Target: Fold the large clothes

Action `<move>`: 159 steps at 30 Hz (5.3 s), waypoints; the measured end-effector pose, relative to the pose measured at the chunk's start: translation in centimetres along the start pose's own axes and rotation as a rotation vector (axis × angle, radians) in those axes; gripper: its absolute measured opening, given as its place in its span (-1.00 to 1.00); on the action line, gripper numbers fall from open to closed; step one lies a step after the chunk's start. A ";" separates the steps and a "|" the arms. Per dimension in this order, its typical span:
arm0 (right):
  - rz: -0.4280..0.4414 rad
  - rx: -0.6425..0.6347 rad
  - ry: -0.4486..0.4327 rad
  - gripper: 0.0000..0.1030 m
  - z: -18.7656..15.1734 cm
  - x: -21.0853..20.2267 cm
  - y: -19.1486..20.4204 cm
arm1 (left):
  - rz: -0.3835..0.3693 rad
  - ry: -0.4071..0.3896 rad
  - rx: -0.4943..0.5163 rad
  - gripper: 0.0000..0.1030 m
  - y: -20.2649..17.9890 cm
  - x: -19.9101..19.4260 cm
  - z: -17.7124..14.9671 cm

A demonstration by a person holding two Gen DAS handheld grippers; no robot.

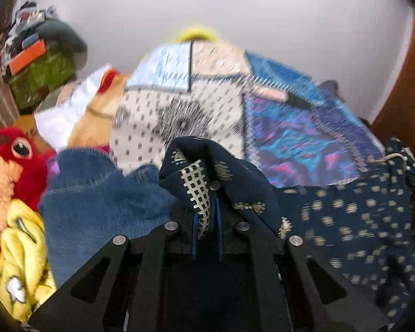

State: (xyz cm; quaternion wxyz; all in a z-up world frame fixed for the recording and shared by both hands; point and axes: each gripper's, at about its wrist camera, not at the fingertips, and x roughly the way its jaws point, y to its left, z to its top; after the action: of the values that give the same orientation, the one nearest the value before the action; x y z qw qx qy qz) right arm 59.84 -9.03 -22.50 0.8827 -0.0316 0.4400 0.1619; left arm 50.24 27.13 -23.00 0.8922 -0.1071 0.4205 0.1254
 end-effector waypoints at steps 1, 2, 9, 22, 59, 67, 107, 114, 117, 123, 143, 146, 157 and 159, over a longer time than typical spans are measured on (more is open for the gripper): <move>-0.015 -0.006 0.012 -0.73 -0.4 0.6 -0.4 | 0.008 0.015 -0.005 -0.79 0.2 1.0 -0.3; -0.033 -0.010 0.031 -0.73 -0.8 1.7 -0.7 | 0.012 0.028 -0.009 -0.78 0.3 1.7 -0.5; -0.102 -0.089 0.033 -0.64 -2.6 3.6 -1.2 | 0.093 0.122 0.009 -0.55 0.4 5.3 -2.2; -0.228 -0.155 0.020 0.62 -4.9 -2.7 -0.5 | 0.067 0.062 0.126 0.03 -1.5 -3.5 -3.3; 0.132 0.097 0.192 0.65 -29.3 -23.1 -1.5 | -0.190 0.345 0.034 0.61 2.8 -17.6 -28.9; 0.200 0.099 0.179 0.12 -30.8 -22.5 -0.9 | -0.237 0.329 -0.053 0.27 2.4 -17.6 -32.3; 0.055 0.014 -0.060 -0.86 1.5 -5.8 0.2 | -0.095 -0.070 -0.111 -0.87 1.3 -5.7 2.1; -0.003 0.037 0.016 -0.86 1.5 1.6 -1.4 | 0.172 0.015 -0.023 -0.87 1.8 1.5 1.2; 0.001 0.068 -0.018 -0.85 2.0 0.9 -2.2 | 0.164 0.034 -0.008 -0.87 2.7 1.5 1.0; -0.160 0.009 -0.214 -0.85 4.9 -6.0 -2.7 | 0.095 -0.029 0.021 -0.78 2.0 -3.3 2.2; 0.060 -0.407 0.100 -0.85 -8.3 -1.0 10.7 | -0.090 0.097 0.331 0.42 -11.0 -2.0 -7.0; 0.037 -0.417 0.081 -0.85 -9.1 -1.0 9.3 | -0.098 0.084 0.312 0.45 -9.5 -1.8 -7.9; -0.097 -0.299 0.074 -0.84 -9.9 -3.4 2.2 | 0.027 0.062 0.328 0.60 -3.8 -4.4 -11.2; -0.110 -0.264 0.089 -0.85 -10.4 -3.5 0.5 | 0.109 0.073 0.369 0.60 -3.3 -4.4 -12.1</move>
State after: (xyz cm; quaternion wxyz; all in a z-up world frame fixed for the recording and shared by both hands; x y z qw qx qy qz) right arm 49.76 -11.48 -26.05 0.8581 -0.1784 0.4512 0.1683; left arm 39.80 19.88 -26.83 0.8728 0.0770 0.4734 0.0904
